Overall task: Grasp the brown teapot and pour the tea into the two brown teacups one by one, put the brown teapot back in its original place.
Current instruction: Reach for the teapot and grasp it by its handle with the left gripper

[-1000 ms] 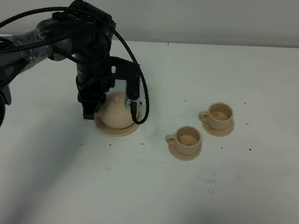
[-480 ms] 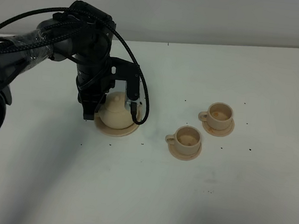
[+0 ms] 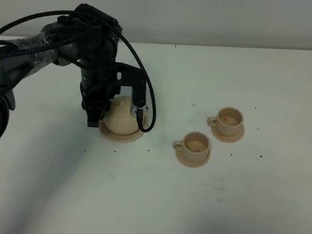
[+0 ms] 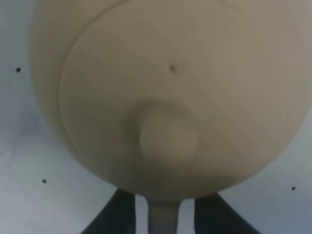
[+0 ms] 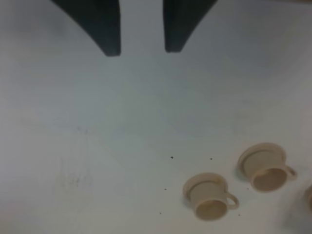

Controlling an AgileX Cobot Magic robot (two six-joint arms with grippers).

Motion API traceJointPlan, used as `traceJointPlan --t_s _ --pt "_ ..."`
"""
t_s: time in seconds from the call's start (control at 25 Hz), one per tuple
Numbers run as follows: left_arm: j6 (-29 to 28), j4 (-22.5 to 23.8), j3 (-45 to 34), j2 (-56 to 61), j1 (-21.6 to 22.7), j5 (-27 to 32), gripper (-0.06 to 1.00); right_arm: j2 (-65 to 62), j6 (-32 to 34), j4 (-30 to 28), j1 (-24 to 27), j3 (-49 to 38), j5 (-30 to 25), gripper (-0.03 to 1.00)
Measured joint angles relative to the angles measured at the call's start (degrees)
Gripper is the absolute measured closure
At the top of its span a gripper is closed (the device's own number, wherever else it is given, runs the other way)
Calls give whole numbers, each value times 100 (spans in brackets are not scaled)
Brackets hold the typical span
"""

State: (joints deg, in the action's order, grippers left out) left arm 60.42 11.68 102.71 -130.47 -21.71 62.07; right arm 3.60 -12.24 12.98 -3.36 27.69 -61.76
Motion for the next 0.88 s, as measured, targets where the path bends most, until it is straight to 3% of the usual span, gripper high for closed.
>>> traceJointPlan --t_s 0.88 --pt "-28 0 0 0 0 -14 64 0 0 0 0 0 0 73"
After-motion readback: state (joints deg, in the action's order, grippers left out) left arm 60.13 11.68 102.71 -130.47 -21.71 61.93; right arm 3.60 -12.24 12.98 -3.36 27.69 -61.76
